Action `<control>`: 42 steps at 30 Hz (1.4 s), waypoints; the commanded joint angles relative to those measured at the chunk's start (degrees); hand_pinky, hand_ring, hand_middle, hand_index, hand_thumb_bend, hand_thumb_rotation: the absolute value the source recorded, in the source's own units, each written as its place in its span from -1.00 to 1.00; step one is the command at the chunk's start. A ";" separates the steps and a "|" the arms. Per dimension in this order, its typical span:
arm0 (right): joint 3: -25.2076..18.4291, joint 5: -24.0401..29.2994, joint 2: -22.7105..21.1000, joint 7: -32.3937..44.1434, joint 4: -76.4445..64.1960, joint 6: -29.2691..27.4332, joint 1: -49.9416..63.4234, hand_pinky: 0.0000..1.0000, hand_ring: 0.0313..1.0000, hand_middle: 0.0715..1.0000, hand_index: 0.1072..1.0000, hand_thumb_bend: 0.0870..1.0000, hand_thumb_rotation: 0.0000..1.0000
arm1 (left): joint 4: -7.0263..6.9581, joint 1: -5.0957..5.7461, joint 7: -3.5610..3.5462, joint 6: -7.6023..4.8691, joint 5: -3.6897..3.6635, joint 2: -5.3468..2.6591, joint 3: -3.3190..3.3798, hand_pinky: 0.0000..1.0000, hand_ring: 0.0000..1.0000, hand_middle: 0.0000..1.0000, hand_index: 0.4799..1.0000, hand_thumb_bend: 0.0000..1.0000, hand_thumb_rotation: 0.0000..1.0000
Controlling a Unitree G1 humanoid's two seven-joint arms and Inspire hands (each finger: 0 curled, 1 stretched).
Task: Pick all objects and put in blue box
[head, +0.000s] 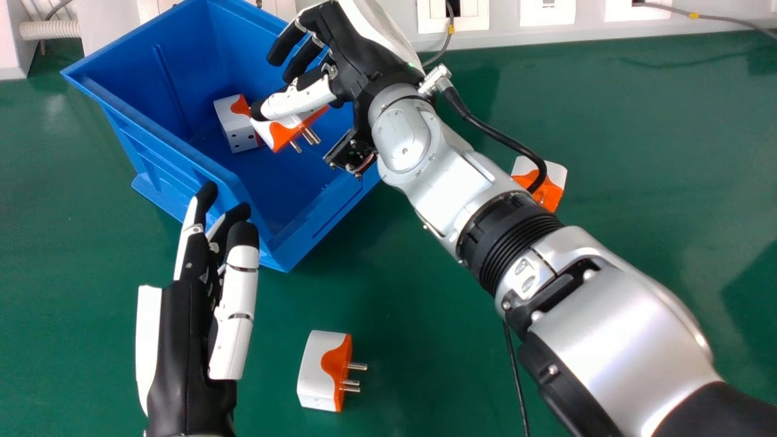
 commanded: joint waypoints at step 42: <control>-2.52 1.13 6.25 11.02 -0.25 -3.27 -5.00 0.64 0.93 1.00 0.94 0.67 -0.64 | -0.82 -1.56 0.94 -0.47 0.38 -0.05 -0.86 0.67 0.80 0.76 0.80 -0.08 0.88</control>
